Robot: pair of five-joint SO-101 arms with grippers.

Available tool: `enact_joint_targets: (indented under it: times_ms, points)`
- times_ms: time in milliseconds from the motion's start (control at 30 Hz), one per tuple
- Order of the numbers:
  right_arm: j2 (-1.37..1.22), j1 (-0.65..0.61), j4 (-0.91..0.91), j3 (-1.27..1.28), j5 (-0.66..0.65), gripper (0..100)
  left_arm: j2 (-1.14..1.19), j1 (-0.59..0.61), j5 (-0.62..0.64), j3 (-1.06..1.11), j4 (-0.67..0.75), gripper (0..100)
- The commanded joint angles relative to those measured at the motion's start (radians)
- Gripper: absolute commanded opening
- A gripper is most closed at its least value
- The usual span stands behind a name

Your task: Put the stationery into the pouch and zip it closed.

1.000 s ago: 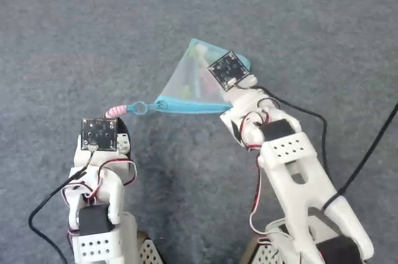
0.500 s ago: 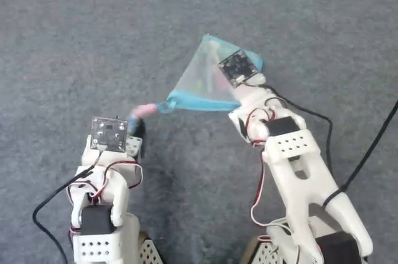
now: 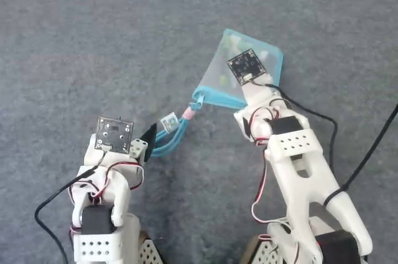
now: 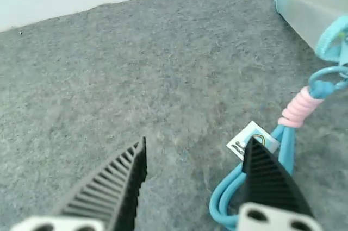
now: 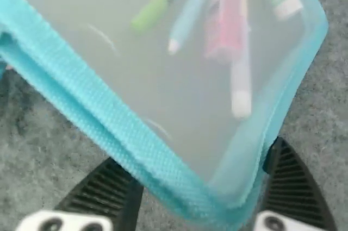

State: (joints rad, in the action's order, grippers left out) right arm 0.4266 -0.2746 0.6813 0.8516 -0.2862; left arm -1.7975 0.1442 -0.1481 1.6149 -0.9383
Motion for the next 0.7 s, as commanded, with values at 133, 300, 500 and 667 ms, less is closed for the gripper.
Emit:
enact_joint_targets:
  times_ms: [133, 300, 500, 667]
  points:
    - [0.01, 0.021, 0.004, -0.035, 0.021, 6.2, -0.021, -0.002, -0.009, 0.005, 0.02, 27]
    - [0.01, 0.019, 0.004, -0.032, 0.02, 0.6, -0.021, 0.0, -0.009, 0.065, 0.117, 27]
    - [0.013, 0.001, 0.056, -0.055, 0.023, 0.6, -0.021, -0.002, -0.009, 0.07, 0.124, 27]
    - [0.099, -0.094, 0.318, -0.115, 0.025, 0.7, -0.02, -0.002, -0.009, 0.07, 0.123, 27]
